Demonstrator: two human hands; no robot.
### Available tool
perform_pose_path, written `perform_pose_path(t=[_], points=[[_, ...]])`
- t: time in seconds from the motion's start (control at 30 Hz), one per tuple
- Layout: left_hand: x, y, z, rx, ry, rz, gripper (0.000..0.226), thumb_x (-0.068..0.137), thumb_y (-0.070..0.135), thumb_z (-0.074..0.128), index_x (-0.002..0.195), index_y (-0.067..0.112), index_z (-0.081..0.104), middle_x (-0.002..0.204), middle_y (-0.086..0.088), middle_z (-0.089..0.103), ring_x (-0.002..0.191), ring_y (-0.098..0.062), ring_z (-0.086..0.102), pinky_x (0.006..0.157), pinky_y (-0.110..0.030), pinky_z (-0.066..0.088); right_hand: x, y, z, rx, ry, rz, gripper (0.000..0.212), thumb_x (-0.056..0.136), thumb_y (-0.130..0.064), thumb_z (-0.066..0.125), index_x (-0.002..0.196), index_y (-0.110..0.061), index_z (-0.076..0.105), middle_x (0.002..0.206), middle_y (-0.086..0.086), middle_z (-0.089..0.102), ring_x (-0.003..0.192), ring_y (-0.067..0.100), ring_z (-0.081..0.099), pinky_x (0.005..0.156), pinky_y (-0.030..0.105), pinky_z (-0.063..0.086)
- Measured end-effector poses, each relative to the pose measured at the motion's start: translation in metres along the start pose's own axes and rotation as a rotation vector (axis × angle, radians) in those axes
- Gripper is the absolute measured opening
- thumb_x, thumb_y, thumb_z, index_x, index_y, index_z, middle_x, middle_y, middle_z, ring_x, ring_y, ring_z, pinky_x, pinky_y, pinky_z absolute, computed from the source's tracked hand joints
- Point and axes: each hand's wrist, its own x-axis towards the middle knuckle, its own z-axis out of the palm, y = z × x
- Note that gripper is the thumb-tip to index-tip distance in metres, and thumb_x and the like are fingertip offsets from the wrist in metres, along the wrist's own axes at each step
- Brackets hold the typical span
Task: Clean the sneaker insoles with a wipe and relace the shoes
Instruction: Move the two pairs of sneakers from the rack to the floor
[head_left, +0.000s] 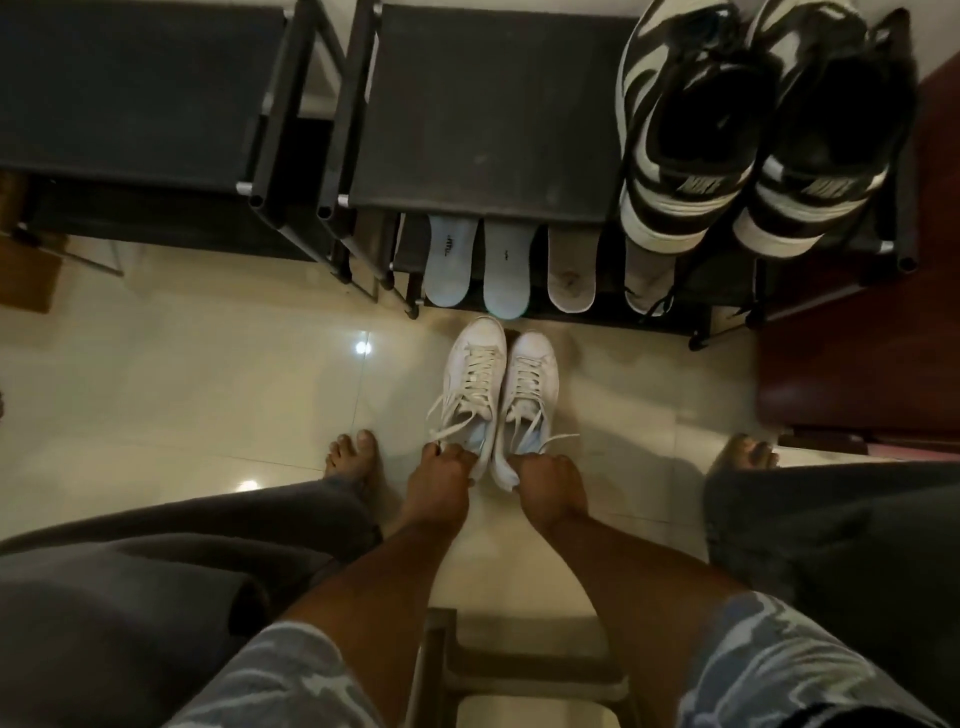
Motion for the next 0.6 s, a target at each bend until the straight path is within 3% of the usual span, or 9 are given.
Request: perform_pose_path(t=[0.07, 0.17, 0.3, 0.5, 0.6], points=[[0.01, -0.003, 0.007, -0.007, -0.001, -0.015, 0.037, 0.099, 0.019, 0.065, 0.136, 0.023, 0.068, 0.134, -0.002, 0.066, 0.129, -0.03, 0.049, 0.095, -0.044, 0.053, 0.008, 0.002, 0.006, -0.023, -0.025, 0.038, 0.006, 0.079, -0.021, 0.075, 0.082, -0.025, 0.072, 0.079, 0.001, 0.074, 0.076, 0.021, 0.074, 0.071, 0.031, 0.051], [0.022, -0.002, 0.016, -0.004, -0.011, -0.045, 0.034, 0.099, 0.019, 0.063, 0.133, 0.022, 0.069, 0.131, -0.003, 0.066, 0.128, -0.031, 0.05, 0.091, -0.044, 0.054, 0.015, 0.009, 0.017, -0.01, -0.006, 0.06, 0.021, 0.059, -0.022, 0.089, 0.065, -0.027, 0.07, 0.059, -0.002, 0.066, 0.054, 0.017, 0.067, 0.056, 0.025, 0.048], [0.033, 0.001, 0.026, -0.004, -0.026, -0.066, 0.035, 0.098, 0.013, 0.061, 0.131, 0.02, 0.07, 0.127, -0.005, 0.066, 0.125, -0.032, 0.051, 0.087, -0.045, 0.056, 0.022, 0.018, 0.022, 0.022, -0.02, 0.063, 0.018, 0.062, -0.022, 0.088, 0.071, -0.027, 0.073, 0.062, -0.001, 0.069, 0.055, 0.019, 0.068, 0.058, 0.026, 0.049], [0.046, -0.006, 0.037, 0.021, -0.063, -0.113, 0.032, 0.1, 0.013, 0.06, 0.131, 0.018, 0.068, 0.128, -0.007, 0.064, 0.128, -0.033, 0.051, 0.09, -0.046, 0.057, 0.033, 0.019, 0.029, 0.037, 0.012, 0.053, 0.037, 0.028, -0.016, 0.095, 0.046, -0.023, 0.063, 0.043, 0.0, 0.054, 0.036, 0.017, 0.055, 0.044, 0.02, 0.041], [0.052, -0.005, 0.04, 0.05, -0.103, -0.111, 0.035, 0.101, 0.014, 0.059, 0.136, 0.018, 0.064, 0.133, -0.008, 0.061, 0.13, -0.033, 0.049, 0.093, -0.045, 0.056, 0.035, 0.015, 0.029, -0.029, -0.072, 0.048, 0.029, 0.038, -0.018, 0.095, 0.051, -0.023, 0.068, 0.047, 0.0, 0.059, 0.042, 0.018, 0.06, 0.046, 0.022, 0.044]])
